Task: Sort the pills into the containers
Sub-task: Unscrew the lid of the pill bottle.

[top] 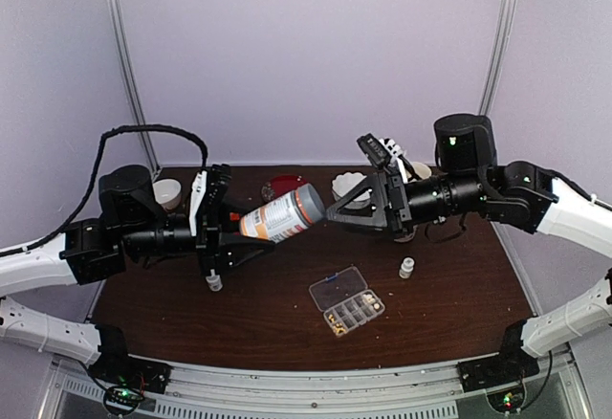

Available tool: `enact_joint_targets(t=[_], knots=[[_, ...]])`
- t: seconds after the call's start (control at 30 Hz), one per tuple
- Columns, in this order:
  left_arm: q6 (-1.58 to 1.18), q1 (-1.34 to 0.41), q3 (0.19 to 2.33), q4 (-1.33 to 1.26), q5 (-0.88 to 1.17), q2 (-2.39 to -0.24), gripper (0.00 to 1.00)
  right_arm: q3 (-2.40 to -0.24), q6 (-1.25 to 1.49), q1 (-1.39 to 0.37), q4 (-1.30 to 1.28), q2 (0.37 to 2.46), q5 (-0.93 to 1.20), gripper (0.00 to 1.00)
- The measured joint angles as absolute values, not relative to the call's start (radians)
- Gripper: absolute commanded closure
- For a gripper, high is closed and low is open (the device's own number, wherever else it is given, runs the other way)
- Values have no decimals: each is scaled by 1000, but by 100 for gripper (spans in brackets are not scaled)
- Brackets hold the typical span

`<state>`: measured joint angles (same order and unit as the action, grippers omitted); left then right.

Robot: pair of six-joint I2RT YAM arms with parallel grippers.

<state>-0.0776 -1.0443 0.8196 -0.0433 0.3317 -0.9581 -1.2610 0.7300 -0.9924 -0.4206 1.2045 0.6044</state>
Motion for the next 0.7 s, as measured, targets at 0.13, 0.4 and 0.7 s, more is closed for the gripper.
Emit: enact_joint_targets(t=[0.13, 0.4, 0.7], knots=[[-50, -1044, 819, -41, 325, -949, 74, -1174, 955, -949, -310, 1197, 671, 4], [7, -1044, 818, -34, 314, -941, 75, -1181, 1128, -937, -189, 1205, 707, 5], [56, -1044, 819, -29, 308, -949, 76, -1228, 1163, -938, -176, 1240, 700, 10]])
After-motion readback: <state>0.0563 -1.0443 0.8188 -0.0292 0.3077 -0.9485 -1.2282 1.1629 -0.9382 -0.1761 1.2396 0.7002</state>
